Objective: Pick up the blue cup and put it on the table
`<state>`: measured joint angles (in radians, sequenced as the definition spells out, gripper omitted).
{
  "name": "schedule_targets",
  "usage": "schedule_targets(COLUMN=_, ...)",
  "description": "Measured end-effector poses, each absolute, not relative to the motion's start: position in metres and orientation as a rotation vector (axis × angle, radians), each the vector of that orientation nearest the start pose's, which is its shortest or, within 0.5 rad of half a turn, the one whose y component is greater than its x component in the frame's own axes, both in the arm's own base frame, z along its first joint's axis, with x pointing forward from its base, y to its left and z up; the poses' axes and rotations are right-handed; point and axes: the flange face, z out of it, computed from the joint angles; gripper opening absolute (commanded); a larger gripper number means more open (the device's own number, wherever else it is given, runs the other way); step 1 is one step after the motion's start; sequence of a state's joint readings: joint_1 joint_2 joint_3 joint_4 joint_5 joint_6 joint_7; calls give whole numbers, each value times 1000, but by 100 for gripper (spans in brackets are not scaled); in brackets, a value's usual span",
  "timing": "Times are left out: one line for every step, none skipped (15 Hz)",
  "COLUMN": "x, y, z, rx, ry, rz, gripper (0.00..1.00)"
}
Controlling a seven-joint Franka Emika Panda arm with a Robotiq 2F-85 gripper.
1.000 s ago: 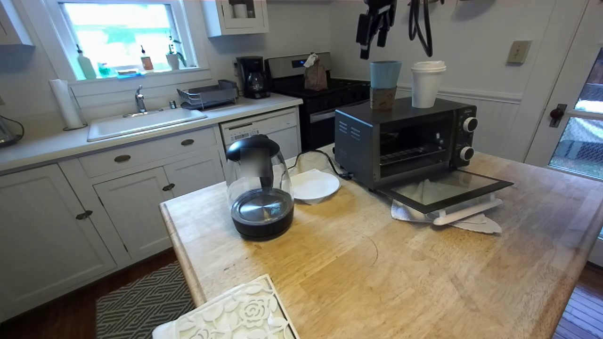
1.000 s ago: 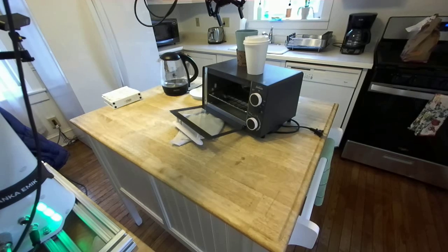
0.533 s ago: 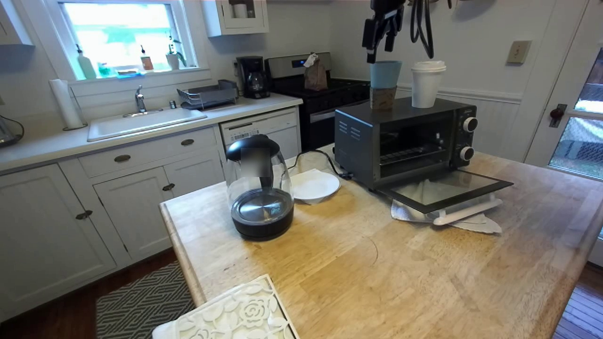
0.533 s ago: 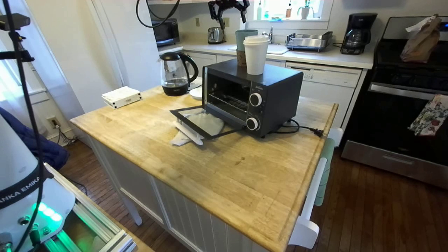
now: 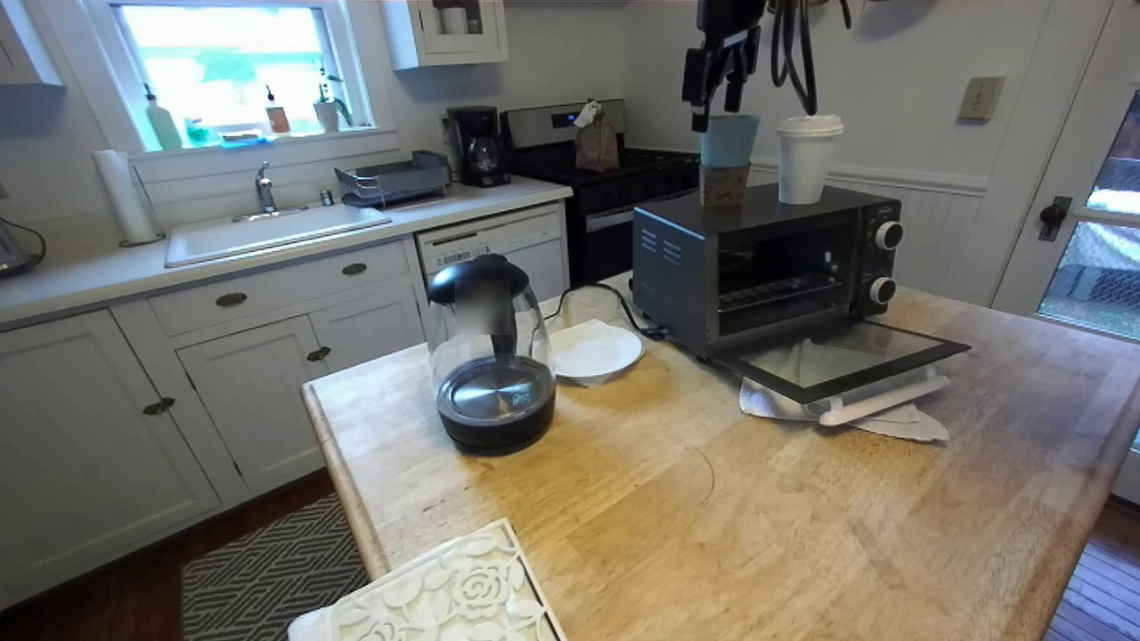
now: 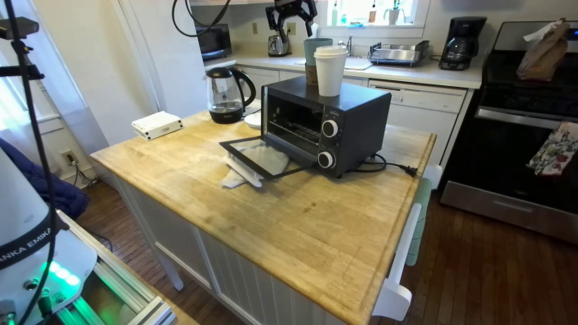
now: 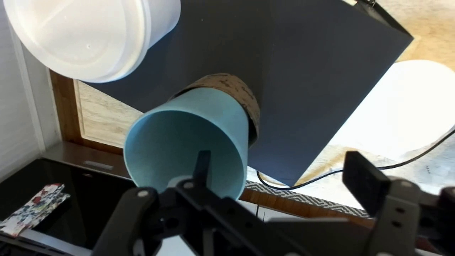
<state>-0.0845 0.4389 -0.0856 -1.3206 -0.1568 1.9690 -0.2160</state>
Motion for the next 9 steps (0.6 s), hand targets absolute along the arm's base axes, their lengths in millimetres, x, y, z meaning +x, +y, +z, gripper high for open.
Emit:
schedule_targets(x=700, y=-118, z=506, rx=-3343, ry=-168, rz=-282, gripper=92)
schedule_targets(x=699, y=-120, z=504, rx=-3342, ry=-159, rz=-276, gripper=86)
schedule_targets(x=698, y=-122, z=503, rx=-3343, ry=-147, rz=-272, gripper=70)
schedule_targets(x=698, y=-125, z=502, rx=-3343, ry=-134, rz=-269, gripper=64)
schedule_targets(x=698, y=-128, z=501, rx=-3342, ry=-122, rz=-271, gripper=57)
schedule_targets(x=698, y=-132, z=501, rx=-3342, ry=-112, rz=-275, gripper=48)
schedule_targets(x=698, y=-135, z=501, rx=-3343, ry=-104, rz=-283, gripper=42)
schedule_targets(x=698, y=-138, z=501, rx=-3344, ry=-97, rz=-294, gripper=34)
schedule_targets(x=698, y=-141, z=502, rx=-3344, ry=-93, rz=-305, gripper=28)
